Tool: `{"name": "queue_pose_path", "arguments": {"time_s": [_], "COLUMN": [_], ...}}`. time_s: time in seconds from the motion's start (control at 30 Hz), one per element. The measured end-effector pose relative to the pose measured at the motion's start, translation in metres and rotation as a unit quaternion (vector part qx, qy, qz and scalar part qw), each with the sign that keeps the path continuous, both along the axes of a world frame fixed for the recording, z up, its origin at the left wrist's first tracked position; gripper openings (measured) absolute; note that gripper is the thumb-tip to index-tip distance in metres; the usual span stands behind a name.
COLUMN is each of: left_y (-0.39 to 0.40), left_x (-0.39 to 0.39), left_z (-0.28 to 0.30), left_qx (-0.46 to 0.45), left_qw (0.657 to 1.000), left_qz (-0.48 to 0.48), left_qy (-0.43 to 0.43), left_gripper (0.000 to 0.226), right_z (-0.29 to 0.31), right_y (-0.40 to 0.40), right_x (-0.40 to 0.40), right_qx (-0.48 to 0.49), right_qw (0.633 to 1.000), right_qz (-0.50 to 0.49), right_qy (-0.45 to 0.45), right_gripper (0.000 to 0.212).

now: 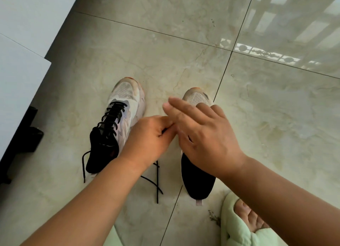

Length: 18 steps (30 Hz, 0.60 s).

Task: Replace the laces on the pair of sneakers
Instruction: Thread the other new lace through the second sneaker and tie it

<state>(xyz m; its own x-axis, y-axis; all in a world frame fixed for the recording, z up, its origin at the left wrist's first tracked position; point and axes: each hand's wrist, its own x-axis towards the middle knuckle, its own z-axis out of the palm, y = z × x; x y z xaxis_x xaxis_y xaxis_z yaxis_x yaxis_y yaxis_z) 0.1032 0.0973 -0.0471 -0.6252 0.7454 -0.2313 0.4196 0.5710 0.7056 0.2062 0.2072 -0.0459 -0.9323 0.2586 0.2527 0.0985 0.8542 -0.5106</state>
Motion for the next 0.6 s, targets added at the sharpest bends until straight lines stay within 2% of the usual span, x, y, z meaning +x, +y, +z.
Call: {"name": "queue_pose_path", "arguments": {"time_s": [0.07, 0.1, 0.17, 0.23, 0.37, 0.6], "left_y": [0.003, 0.003, 0.004, 0.002, -0.009, -0.044], "left_x": [-0.002, -0.002, -0.001, -0.002, -0.008, -0.013], "left_z": [0.000, 0.001, 0.003, 0.004, 0.000, -0.006], "left_qx": [-0.004, 0.012, 0.039, 0.040, 0.021, -0.031], "left_qw": [1.000, 1.000, 0.999, 0.999, 1.000, 0.999], "left_qz": [0.008, 0.006, -0.008, -0.012, 0.000, 0.031], "left_qy": [0.000, -0.005, -0.010, -0.007, 0.000, 0.026], "left_gripper": [0.026, 0.023, 0.012, 0.012, 0.016, 0.017], "right_z": [-0.002, -0.003, -0.008, -0.012, -0.025, -0.047], "right_y": [0.000, 0.001, 0.009, 0.019, 0.040, 0.061], "right_x": [0.000, 0.000, -0.001, 0.001, 0.006, 0.015], "right_qx": [0.010, -0.017, -0.093, -0.121, -0.124, -0.156], "right_qw": [1.000, 0.999, 0.995, 0.992, 0.982, 0.932], "right_qz": [0.020, 0.016, 0.007, -0.004, -0.139, -0.318], "right_qy": [-0.012, -0.028, -0.045, -0.040, -0.031, -0.075], "right_gripper": [0.053, 0.051, 0.034, 0.017, 0.013, 0.016]}}
